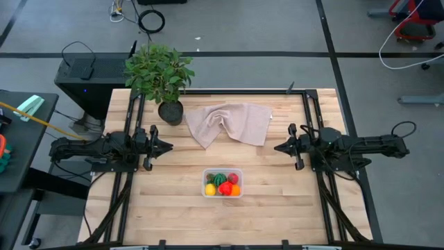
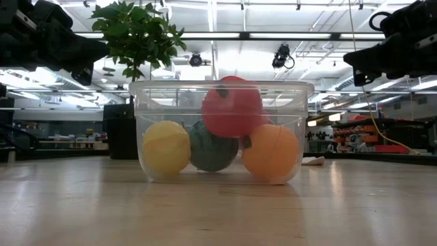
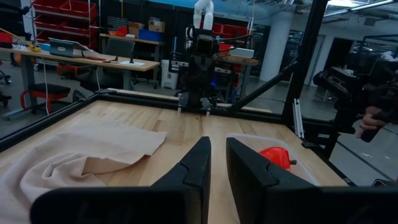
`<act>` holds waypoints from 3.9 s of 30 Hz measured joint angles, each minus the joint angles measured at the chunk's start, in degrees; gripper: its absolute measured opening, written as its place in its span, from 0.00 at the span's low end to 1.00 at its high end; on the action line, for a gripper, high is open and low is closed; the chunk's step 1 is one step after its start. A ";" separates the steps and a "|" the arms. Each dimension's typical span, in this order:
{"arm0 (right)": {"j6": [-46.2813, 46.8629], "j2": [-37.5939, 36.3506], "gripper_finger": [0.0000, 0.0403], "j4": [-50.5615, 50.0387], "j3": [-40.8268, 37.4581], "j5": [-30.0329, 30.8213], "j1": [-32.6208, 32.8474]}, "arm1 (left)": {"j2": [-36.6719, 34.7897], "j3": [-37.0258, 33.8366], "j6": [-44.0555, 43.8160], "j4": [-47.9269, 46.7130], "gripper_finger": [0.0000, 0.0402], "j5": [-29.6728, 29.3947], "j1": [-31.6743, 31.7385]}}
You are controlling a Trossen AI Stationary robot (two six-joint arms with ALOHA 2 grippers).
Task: Pick and placing Produce into tupperware
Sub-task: Return to Home Position
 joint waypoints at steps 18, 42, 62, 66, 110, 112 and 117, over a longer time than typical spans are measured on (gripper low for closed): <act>3.37 0.02 0.04 -1.49 0.02 -0.01 0.00 | 0.00 0.00 0.00 -0.02 0.14 -0.01 -0.02; 3.39 0.02 0.04 -1.47 0.02 -0.01 0.00 | 0.00 0.00 7.15 0.04 0.13 0.00 0.00; 3.41 0.01 0.04 -1.48 0.02 -0.01 0.00 | 0.00 0.00 7.17 0.02 0.13 0.00 -0.02; 3.41 0.01 0.04 -1.47 0.02 -0.01 0.01 | 0.00 0.00 7.18 0.03 0.14 0.00 -0.01; 3.41 0.00 0.04 -1.47 0.02 -0.03 0.02 | 0.00 0.00 7.17 0.02 0.13 0.00 -0.01; 3.40 0.00 0.04 -1.48 0.02 -0.03 0.00 | 0.00 0.00 7.21 0.02 0.13 0.00 0.00; 3.41 0.00 0.04 -1.46 0.02 -0.02 0.02 | 0.00 0.00 7.19 0.02 0.15 0.00 0.00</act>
